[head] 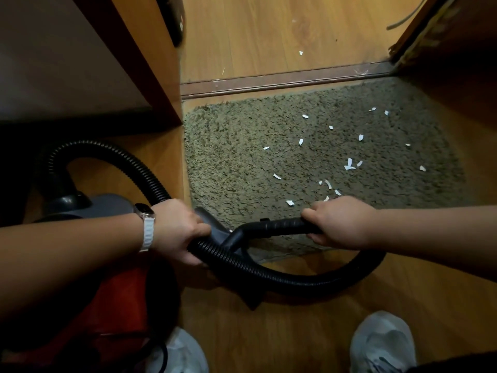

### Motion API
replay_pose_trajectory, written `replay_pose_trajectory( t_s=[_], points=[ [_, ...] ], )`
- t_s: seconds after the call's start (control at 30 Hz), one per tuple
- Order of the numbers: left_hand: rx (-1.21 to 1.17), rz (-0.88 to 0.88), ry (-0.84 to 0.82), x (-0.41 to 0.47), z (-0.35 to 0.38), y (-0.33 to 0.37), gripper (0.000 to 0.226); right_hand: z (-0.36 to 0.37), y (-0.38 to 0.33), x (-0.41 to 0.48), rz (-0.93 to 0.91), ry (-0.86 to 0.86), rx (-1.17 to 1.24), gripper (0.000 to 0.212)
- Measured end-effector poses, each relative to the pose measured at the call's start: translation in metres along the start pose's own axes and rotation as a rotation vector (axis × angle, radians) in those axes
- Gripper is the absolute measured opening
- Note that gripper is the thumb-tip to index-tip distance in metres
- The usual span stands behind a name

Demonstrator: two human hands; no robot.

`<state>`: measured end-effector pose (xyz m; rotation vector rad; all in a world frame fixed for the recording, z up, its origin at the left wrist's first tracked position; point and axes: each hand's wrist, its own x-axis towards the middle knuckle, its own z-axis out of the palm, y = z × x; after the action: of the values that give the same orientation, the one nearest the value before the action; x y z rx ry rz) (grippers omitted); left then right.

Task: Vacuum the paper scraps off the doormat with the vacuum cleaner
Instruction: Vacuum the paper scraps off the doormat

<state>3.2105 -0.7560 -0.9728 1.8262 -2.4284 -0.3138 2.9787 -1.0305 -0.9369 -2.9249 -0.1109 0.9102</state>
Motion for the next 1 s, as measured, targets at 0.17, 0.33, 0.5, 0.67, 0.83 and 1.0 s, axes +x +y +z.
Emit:
replay_pose_trajectory(
  t_s=[0.17,0.33,0.5,0.67,0.83,1.0],
  points=[
    [0.017,0.001,0.011,0.002,0.001,0.002,0.051,-0.008,0.024,0.004,0.061,0.063,0.021,0.033],
    [0.020,-0.012,-0.013,0.001,0.005,-0.002,0.053,-0.008,0.040,0.007,0.099,0.112,0.080,0.028],
    [0.032,-0.013,-0.006,0.004,0.005,-0.004,0.054,-0.007,0.046,0.007,0.118,0.134,0.122,0.026],
    [0.038,-0.010,-0.010,0.005,0.004,-0.004,0.055,-0.002,0.035,0.012,0.107,0.113,0.141,0.026],
    [0.058,-0.026,0.012,0.005,0.006,-0.004,0.056,-0.018,0.062,0.007,0.248,0.164,0.129,0.023],
    [0.067,-0.095,0.041,0.017,0.003,-0.009,0.053,-0.023,0.090,-0.001,0.454,0.234,0.209,0.022]
  ],
)
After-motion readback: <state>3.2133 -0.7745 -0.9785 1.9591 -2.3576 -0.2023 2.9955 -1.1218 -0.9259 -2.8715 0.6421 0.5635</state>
